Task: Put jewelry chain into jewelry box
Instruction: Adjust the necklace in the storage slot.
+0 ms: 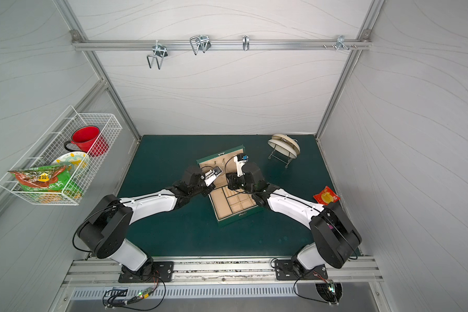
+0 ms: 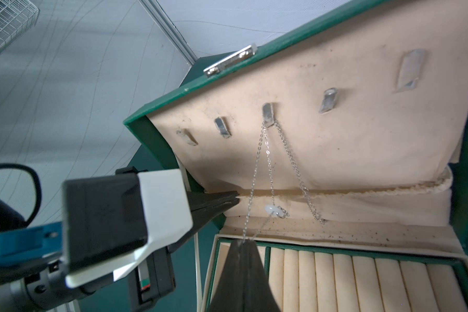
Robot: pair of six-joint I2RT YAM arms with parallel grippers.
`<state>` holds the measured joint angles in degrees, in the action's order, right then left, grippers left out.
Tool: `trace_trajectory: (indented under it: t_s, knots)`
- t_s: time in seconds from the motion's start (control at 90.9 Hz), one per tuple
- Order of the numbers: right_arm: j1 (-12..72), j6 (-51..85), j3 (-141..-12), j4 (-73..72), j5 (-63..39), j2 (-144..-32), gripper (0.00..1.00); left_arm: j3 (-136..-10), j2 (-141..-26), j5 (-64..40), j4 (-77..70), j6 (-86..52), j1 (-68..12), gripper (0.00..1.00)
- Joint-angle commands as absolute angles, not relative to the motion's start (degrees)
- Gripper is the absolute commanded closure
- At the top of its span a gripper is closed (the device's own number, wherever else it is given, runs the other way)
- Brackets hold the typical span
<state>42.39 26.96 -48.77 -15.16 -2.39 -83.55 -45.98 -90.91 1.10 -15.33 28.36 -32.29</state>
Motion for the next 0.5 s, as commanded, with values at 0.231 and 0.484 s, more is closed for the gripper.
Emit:
trace_trajectory:
  t_s: [0.231, 0.484]
  knots:
    - [42.28, 27.09, -47.74, -15.58, -2.53, -85.6, 1.0, -47.85, -91.54, 2.06, -15.69, 27.33, -31.29, 1.0]
    - [42.28, 27.0, -50.07, -16.15, -2.62, -90.65, 1.0, -47.58, -91.51, 1.61, -15.73, 27.45, -31.29, 1.0]
